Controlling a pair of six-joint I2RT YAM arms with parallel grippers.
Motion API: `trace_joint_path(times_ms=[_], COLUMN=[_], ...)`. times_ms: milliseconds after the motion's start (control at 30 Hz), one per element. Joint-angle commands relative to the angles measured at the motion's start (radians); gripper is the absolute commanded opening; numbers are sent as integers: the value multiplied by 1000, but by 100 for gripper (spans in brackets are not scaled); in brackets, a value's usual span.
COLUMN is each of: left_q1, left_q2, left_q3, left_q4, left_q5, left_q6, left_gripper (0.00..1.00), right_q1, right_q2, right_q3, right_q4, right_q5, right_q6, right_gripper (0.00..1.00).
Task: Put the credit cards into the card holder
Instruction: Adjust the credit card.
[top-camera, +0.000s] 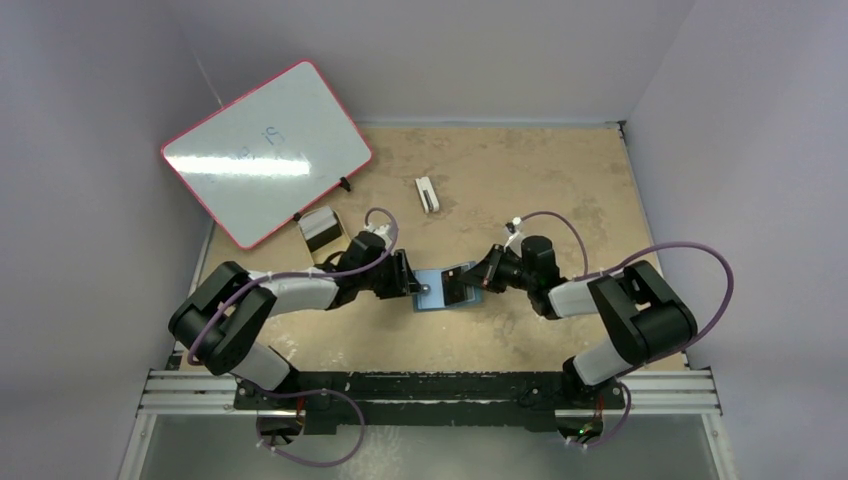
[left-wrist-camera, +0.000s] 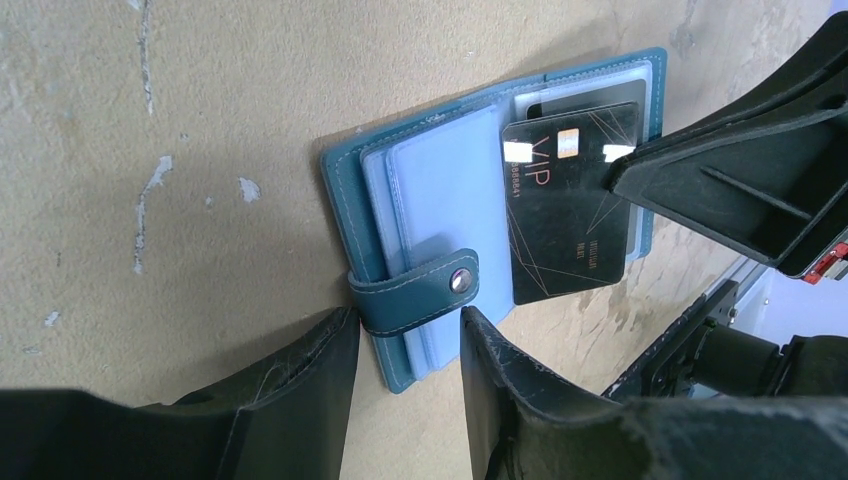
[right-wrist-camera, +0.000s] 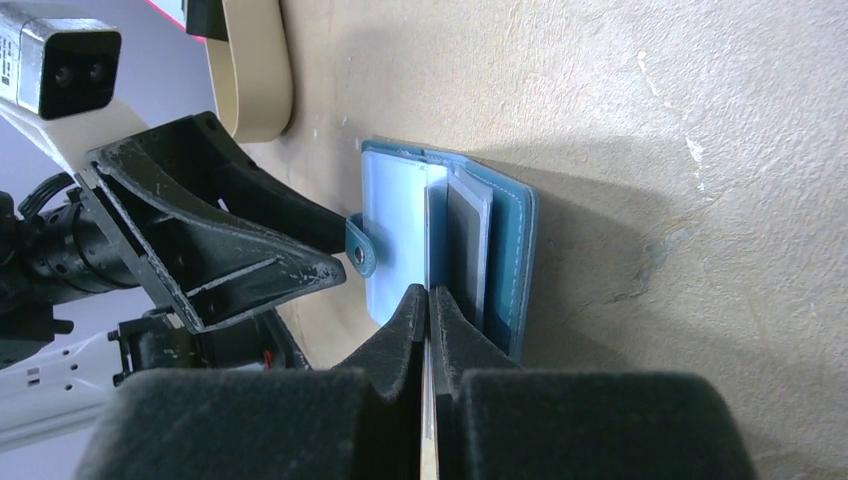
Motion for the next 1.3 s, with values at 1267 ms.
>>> trace_joint_path(times_ms=[1267], left_q1=[-28], left_q2=[-280], left_q3=[48], left_q4=[498], left_q5=[155], left_q6=[-247], left_gripper=[60], right_q1=[4], right_q2=[-659], right_q3=[67], right_q4=[-50], right_q5=[-158], right_q6=[197], right_gripper=[0])
